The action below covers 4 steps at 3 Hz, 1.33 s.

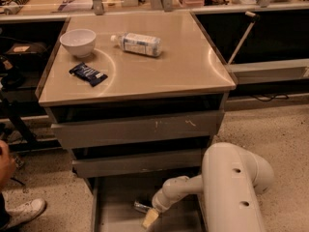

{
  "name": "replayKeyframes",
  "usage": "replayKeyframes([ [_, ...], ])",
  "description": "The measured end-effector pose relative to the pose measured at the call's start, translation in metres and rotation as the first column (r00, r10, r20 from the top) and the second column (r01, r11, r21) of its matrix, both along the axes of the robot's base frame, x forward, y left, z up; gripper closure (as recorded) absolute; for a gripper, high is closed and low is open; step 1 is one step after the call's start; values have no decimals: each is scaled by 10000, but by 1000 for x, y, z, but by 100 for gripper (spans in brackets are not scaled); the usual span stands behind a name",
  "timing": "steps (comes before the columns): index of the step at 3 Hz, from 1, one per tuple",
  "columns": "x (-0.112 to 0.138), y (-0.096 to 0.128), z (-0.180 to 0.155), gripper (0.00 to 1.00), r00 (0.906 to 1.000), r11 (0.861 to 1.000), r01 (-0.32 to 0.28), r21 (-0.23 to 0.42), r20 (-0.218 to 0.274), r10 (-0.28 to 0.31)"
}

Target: Pick redbull can from bottom drawer and place on counter

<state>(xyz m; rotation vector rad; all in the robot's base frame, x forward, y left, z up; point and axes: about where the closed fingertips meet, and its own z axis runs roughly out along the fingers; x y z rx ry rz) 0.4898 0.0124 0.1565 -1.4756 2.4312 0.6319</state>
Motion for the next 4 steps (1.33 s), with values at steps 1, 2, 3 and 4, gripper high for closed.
replayKeyframes([
  [1,2,-4,-17,0,9997,9997,236,-23,-47,-236],
  [2,-1,-6,-35,0,9989,9992,388,7,-259,-388],
  [3,-1,-6,-35,19,9989,9992,396,8,-262,-396],
  [4,-1,-6,-35,42,9989,9992,396,8,-262,-395],
])
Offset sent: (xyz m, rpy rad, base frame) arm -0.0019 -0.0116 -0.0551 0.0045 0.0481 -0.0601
